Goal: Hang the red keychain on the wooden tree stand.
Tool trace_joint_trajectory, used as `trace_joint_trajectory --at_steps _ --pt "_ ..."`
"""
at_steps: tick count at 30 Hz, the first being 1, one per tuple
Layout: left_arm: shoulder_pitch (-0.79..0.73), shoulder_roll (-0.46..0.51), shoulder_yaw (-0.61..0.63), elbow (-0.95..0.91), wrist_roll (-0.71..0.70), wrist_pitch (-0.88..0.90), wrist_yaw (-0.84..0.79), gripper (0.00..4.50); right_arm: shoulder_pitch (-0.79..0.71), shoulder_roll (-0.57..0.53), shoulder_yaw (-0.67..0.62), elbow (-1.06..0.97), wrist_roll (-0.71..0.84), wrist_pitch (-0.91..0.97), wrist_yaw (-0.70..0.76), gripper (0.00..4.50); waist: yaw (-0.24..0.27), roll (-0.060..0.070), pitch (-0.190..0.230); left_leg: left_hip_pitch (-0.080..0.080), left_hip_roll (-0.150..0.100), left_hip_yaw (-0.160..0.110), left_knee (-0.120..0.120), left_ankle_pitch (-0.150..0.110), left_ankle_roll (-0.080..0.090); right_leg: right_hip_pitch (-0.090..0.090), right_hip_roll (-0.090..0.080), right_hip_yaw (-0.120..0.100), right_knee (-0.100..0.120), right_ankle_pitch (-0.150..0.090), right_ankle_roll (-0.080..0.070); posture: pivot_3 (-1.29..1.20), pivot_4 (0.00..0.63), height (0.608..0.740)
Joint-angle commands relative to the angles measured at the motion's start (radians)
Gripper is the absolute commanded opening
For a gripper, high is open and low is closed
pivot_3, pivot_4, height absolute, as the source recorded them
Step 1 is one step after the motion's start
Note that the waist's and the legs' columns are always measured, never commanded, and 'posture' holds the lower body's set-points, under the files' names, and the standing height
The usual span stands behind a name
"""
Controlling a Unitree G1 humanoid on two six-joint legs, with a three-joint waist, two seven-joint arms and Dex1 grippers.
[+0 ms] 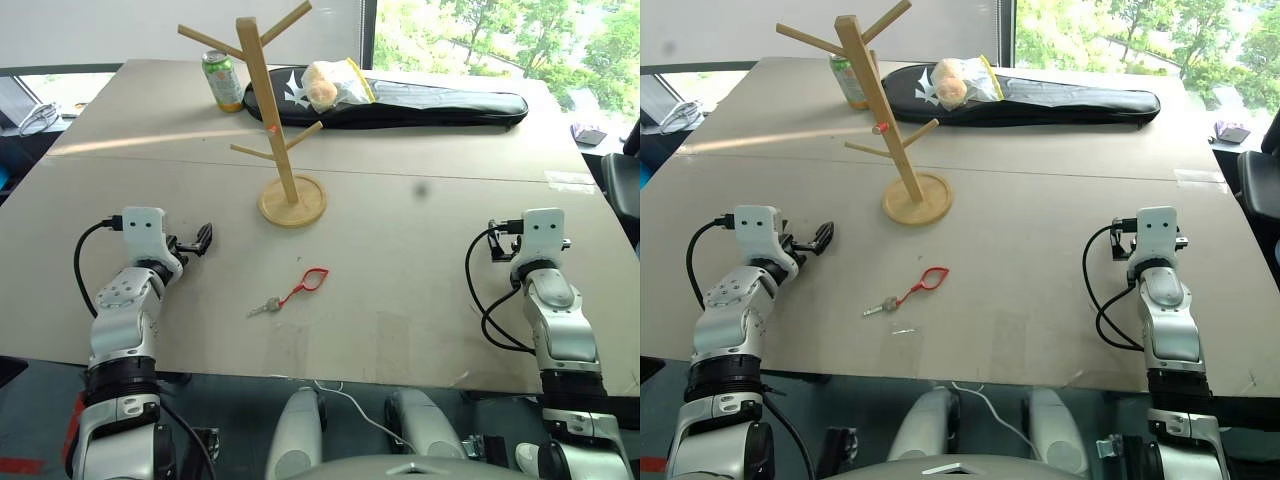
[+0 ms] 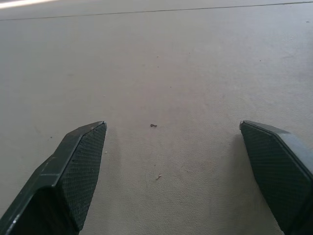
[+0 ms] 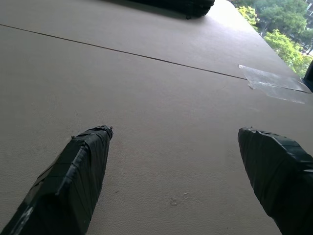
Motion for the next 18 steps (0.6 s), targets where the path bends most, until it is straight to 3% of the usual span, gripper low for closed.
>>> trace_joint_trajectory --at_steps 1,6,11,16,18 --pt "0.025 0.062 -0.006 -0.095 -0.032 0.051 -0.091 4.5 -0.02 -0.023 -0.005 -0.026 0.003 -0.014 0.019 4.4 0.0 0.0 0.0 0.0 0.0 0.0 0.0 0.0 0.0 0.0 0.0 0.0 0.0 0.0 0.0 0.0 0.15 0.74" --pt "0.06 0.242 -0.075 -0.319 -0.166 0.273 -0.391 4.5 -0.058 -0.099 0.028 -0.06 0.065 0.027 0.188 4.4 -0.002 0.0 0.001 0.0 0.0 0.0 0.0 0.0 0.0 0.0 0.0 0.0 0.0 0.0 0.0 0.0 0.15 0.74" --pt "0.007 0.413 -0.163 -0.535 -0.328 0.49 -0.633 4.5 -0.1 -0.194 0.074 -0.167 0.259 0.134 0.496 4.4 -0.002 0.001 0.001 0.0 0.0 0.0 0.0 0.0 0.0 0.0 0.0 0.0 -0.001 0.0 0.0 0.0 0.15 0.74" --pt "-0.025 0.474 -0.251 -0.631 -0.366 0.552 -0.735 4.5 -0.09 -0.326 0.148 -0.296 0.4 0.27 0.74 4.4 -0.001 0.001 0.001 0.0 0.0 -0.001 0.0 0.0 0.0 0.0 0.001 0.0 -0.001 0.0 0.0 0.0 0.15 0.74" --pt "-0.009 0.473 -0.315 -0.634 -0.311 0.5 -0.754 4.5 -0.079 -0.38 0.161 -0.383 0.501 0.363 0.82 4.4 0.0 0.002 0.001 0.0 0.0 -0.001 0.0 0.0 0.0 0.0 0.001 0.0 -0.001 0.0 0.0 0.0 0.15 0.74"
